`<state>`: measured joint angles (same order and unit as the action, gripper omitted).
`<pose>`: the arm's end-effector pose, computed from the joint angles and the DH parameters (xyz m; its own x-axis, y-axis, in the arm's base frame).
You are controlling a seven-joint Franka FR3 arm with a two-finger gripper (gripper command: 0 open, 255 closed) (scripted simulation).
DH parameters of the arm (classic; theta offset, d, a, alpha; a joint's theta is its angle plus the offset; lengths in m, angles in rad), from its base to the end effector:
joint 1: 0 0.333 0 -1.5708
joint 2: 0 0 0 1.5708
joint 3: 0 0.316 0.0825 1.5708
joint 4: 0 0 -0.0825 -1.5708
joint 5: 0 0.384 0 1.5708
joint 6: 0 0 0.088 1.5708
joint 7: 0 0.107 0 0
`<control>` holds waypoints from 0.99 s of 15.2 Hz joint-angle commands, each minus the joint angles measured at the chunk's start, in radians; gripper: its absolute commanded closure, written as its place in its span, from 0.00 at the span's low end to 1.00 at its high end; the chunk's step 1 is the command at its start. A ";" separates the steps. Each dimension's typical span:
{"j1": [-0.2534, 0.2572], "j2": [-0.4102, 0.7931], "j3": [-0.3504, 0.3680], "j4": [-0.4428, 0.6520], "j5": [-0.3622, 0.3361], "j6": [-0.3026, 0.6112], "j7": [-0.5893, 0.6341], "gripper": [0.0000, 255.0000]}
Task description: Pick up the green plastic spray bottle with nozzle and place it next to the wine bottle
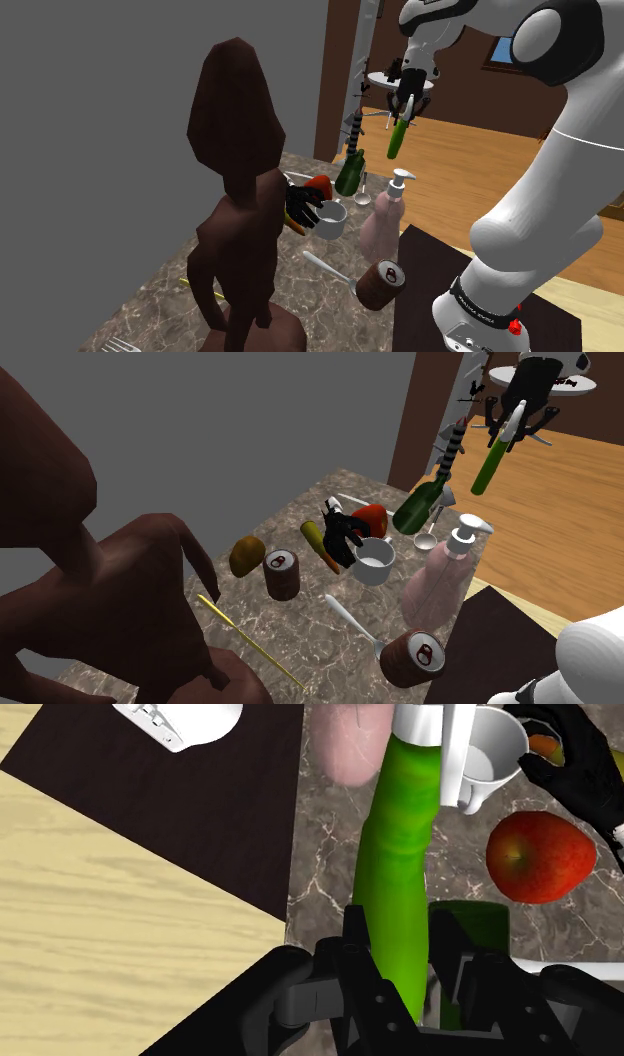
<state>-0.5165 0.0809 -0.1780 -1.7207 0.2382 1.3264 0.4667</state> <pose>0.4281 -0.3146 0.5020 0.3417 -0.7961 -0.4994 -0.9166 -0.3997 0.0099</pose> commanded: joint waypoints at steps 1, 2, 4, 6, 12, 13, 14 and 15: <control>0.001 -0.001 0.001 -0.029 -0.001 0.028 -0.005 1.00; 0.002 0.000 0.001 -0.041 -0.001 0.041 -0.008 1.00; 0.002 0.003 0.001 -0.064 -0.001 0.067 -0.013 1.00; 0.003 0.006 0.002 -0.087 -0.001 0.092 -0.018 1.00; 0.004 0.021 0.003 -0.148 0.000 0.167 -0.035 1.00; 0.004 0.025 0.003 -0.158 0.000 0.179 -0.038 1.00; 0.004 0.028 0.003 -0.167 0.001 0.191 -0.041 1.00; 0.005 0.032 0.003 -0.176 0.002 0.203 -0.043 1.00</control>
<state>-0.5109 0.1076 -0.1739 -1.8890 0.2396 1.5174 0.4279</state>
